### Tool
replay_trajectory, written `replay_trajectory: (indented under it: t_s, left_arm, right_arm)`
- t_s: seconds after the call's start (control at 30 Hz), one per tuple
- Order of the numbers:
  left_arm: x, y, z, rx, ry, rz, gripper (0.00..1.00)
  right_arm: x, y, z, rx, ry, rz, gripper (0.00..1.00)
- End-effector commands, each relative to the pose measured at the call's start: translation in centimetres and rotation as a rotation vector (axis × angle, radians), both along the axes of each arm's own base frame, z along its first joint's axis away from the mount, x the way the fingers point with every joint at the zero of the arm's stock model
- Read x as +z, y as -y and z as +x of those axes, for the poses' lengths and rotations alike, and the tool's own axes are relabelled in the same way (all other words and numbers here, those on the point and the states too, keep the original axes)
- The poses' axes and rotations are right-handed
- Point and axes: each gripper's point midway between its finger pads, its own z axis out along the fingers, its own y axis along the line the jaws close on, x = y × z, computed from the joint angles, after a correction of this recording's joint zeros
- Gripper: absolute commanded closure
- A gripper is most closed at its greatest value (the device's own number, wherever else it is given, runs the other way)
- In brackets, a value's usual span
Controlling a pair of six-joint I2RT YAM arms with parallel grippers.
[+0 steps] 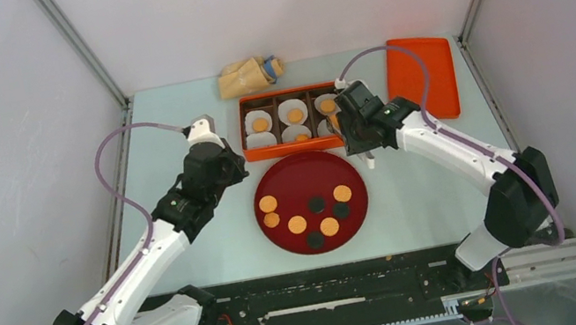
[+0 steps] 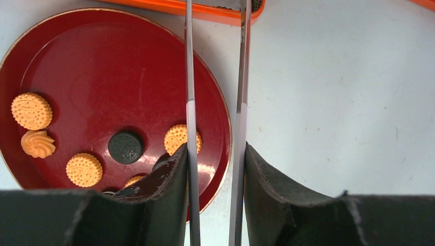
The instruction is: Pack the cookies
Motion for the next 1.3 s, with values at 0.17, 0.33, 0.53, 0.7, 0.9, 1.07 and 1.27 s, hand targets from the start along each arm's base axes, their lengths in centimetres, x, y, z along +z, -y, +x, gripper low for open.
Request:
replay_trajectory:
  t_s: [0.17,0.33,0.53,0.7,0.9,1.07,1.27]
  left_arm:
    - [1.5,-0.2,1.0,0.025,0.041,0.008,1.0]
    - [1.3,0.1,1.2,0.016,0.032,0.006,1.0]
    - [1.3,0.0,1.0,0.014,0.035,0.01,1.0]
    - [1.4,0.0,0.9,0.01,0.038,0.008,1.0]
    - [2.1,-0.6,0.9,0.036,0.058,0.008,1.0]
    - [2.4,-1.6,0.9,0.088,0.065,0.019,1.0]
    - [2.9,-3.7,1.2,0.177,0.044,-0.017,0.99]
  right_arm:
    - [0.5,-0.5,2.7,0.022,0.043,0.012,0.8]
    - [-0.2,-0.2,2.4,0.009,0.019,-0.011,0.57]
    - [0.4,-0.4,2.4,0.011,0.044,0.001,0.48]
    - [0.6,-0.5,2.4,0.012,0.05,0.011,0.45]
    - [5.0,-2.0,0.7,0.06,0.147,0.08,0.47]
    - [8.6,-4.5,-2.9,0.149,0.191,0.122,0.48]
    - [6.6,-9.1,-8.6,0.321,0.104,0.116,0.48]
